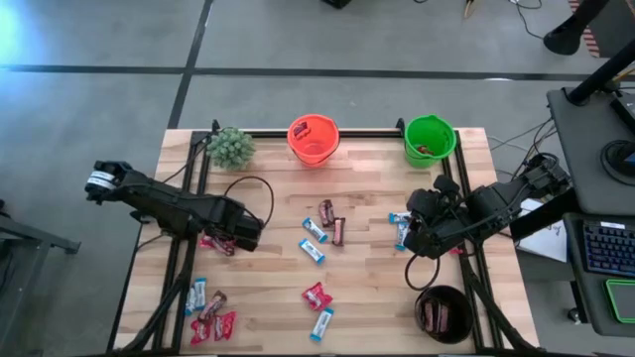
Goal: Organize candy in baskets
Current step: Put the red candy into the green bucket
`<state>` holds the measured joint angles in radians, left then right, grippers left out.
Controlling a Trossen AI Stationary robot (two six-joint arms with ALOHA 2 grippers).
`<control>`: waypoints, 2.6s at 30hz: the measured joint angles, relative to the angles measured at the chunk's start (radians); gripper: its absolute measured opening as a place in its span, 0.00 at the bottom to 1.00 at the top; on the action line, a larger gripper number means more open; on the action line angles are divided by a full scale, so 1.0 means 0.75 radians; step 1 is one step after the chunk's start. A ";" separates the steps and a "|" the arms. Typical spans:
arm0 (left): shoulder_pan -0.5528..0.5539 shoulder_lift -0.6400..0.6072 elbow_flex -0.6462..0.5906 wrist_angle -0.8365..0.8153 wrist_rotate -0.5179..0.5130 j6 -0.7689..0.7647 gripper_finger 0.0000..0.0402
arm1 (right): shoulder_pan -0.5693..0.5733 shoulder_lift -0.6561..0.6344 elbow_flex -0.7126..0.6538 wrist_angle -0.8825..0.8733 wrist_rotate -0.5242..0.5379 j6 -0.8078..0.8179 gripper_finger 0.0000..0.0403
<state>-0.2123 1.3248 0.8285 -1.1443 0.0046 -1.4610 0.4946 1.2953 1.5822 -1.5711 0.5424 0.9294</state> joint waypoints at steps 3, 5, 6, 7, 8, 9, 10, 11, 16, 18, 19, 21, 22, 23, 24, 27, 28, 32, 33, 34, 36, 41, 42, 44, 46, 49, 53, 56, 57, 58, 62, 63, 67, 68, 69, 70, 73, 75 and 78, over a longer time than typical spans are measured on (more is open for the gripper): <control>0.000 -0.023 -0.059 0.080 0.002 -0.018 0.56 | 0.000 0.000 0.000 0.000 0.000 0.020 0.42; 0.000 -0.037 -0.092 0.088 0.002 -0.043 0.56 | 0.001 0.000 0.000 0.001 0.000 0.030 0.42; 0.000 -0.042 -0.100 0.088 0.002 -0.050 0.56 | 0.001 0.000 0.000 0.001 -0.001 0.035 0.42; 0.000 -0.047 -0.106 0.094 0.002 -0.054 0.56 | 0.000 0.000 0.000 0.001 -0.001 0.042 0.42; 0.000 -0.050 -0.111 0.096 0.002 -0.054 0.56 | 0.000 0.000 0.000 0.001 -0.001 0.049 0.42; 0.000 -0.052 -0.116 0.095 0.001 -0.054 0.56 | 0.000 0.000 0.000 0.001 -0.001 0.053 0.42; 0.000 -0.052 -0.119 0.095 0.000 -0.054 0.56 | 0.000 0.000 0.000 0.001 -0.002 0.053 0.42; 0.000 -0.052 -0.122 0.096 -0.005 -0.055 0.56 | 0.000 0.000 0.000 0.002 -0.002 0.054 0.42; 0.026 -0.052 -0.135 0.123 -0.027 -0.051 0.56 | 0.001 0.000 0.000 0.005 -0.002 0.084 0.42; 0.050 -0.052 -0.147 0.150 -0.029 -0.041 0.56 | 0.000 0.000 0.000 0.006 -0.002 0.088 0.42; 0.061 -0.052 -0.155 0.166 -0.029 -0.034 0.56 | 0.000 0.000 0.000 0.006 -0.003 0.088 0.42; 0.087 -0.052 -0.162 0.206 -0.029 -0.028 0.56 | 0.001 0.000 0.000 0.007 -0.003 0.088 0.42; 0.099 -0.050 -0.164 0.211 -0.029 -0.028 0.56 | 0.000 0.000 0.000 0.007 -0.003 0.088 0.42; 0.109 -0.049 -0.167 0.206 -0.030 -0.028 0.56 | 0.000 0.000 0.000 0.007 -0.003 0.089 0.42; 0.118 -0.048 -0.169 0.202 -0.030 -0.027 0.56 | 0.000 0.000 0.000 0.007 -0.004 0.089 0.42; 0.136 -0.048 -0.169 0.203 -0.031 -0.011 0.56 | 0.000 0.000 0.000 0.007 -0.004 0.088 0.42; 0.139 -0.048 -0.170 0.199 -0.031 -0.004 0.56 | 0.001 0.000 0.000 0.007 -0.004 0.089 0.42; 0.141 -0.048 -0.177 0.191 -0.031 0.004 0.56 | 0.001 0.001 0.000 0.007 -0.004 0.088 0.42; 0.141 -0.048 -0.179 0.184 -0.031 0.003 0.56 | 0.001 0.001 0.000 0.007 -0.004 0.088 0.42; 0.141 -0.048 -0.183 0.184 -0.031 0.001 0.56 | 0.000 0.001 0.000 0.007 -0.004 0.088 0.42; 0.141 -0.048 -0.193 0.183 -0.031 -0.013 0.56 | 0.000 0.001 0.000 0.007 -0.004 0.088 0.42; 0.141 -0.048 -0.218 0.211 -0.030 -0.032 0.56 | 0.000 0.001 0.000 0.007 -0.004 0.087 0.42; 0.141 -0.048 -0.220 0.216 -0.030 -0.032 0.56 | 0.000 0.001 0.000 0.007 -0.004 0.087 0.42; 0.141 -0.048 -0.227 0.230 -0.030 -0.031 0.56 | 0.000 0.001 0.000 0.007 -0.004 0.087 0.42; 0.141 -0.048 -0.234 0.238 -0.030 -0.031 0.56 | 0.001 0.001 0.000 0.007 -0.004 0.086 0.42; 0.141 -0.048 -0.256 0.252 -0.029 -0.036 0.56 | 0.001 0.001 0.000 0.007 -0.004 0.087 0.42; 0.141 -0.048 -0.275 0.271 -0.028 -0.057 0.55 | 0.000 0.001 0.000 0.008 -0.004 0.087 0.42; 0.141 -0.048 -0.278 0.275 -0.029 -0.056 0.54 | 0.000 0.001 0.000 0.009 -0.004 0.087 0.42; 0.141 -0.048 -0.278 0.275 -0.029 -0.053 0.52 | 0.001 0.001 0.000 0.011 -0.004 0.087 0.42; 0.141 -0.048 -0.278 0.275 -0.029 -0.045 0.51 | 0.000 0.001 0.000 0.013 -0.004 0.087 0.42; 0.141 -0.048 -0.279 0.275 -0.030 -0.030 0.41 | 0.000 0.001 0.000 0.017 -0.004 0.087 0.42; 0.141 -0.048 -0.278 0.275 -0.030 -0.028 0.37 | 0.000 0.001 0.000 0.017 -0.004 0.087 0.42; 0.141 -0.048 -0.275 0.275 -0.030 0.005 0.22 | 0.001 0.001 0.000 0.017 -0.004 0.088 0.42; 0.141 -0.048 -0.274 0.274 -0.030 0.021 0.18 | 0.001 0.001 0.000 0.017 -0.003 0.087 0.42; 0.141 -0.048 -0.272 0.273 -0.029 0.033 0.13 | 0.000 0.001 0.000 0.017 -0.003 0.087 0.42; 0.141 -0.048 -0.269 0.274 -0.029 0.043 0.09 | 0.001 0.001 -0.001 0.017 -0.003 0.088 0.42; 0.139 -0.048 -0.264 0.279 -0.028 0.106 0.02 | 0.001 0.001 0.000 0.017 -0.003 0.087 0.42; 0.139 -0.048 -0.255 0.279 -0.020 0.143 0.03 | 0.000 0.001 0.000 0.017 -0.003 0.088 0.42; 0.139 -0.048 -0.229 0.278 -0.018 0.192 0.02 | 0.001 0.001 0.000 0.017 -0.003 0.105 0.42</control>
<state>-0.1078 1.2888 0.6567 -0.9361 -0.0086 -1.3173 0.4950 1.2957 1.5818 -1.5581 0.5400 1.0085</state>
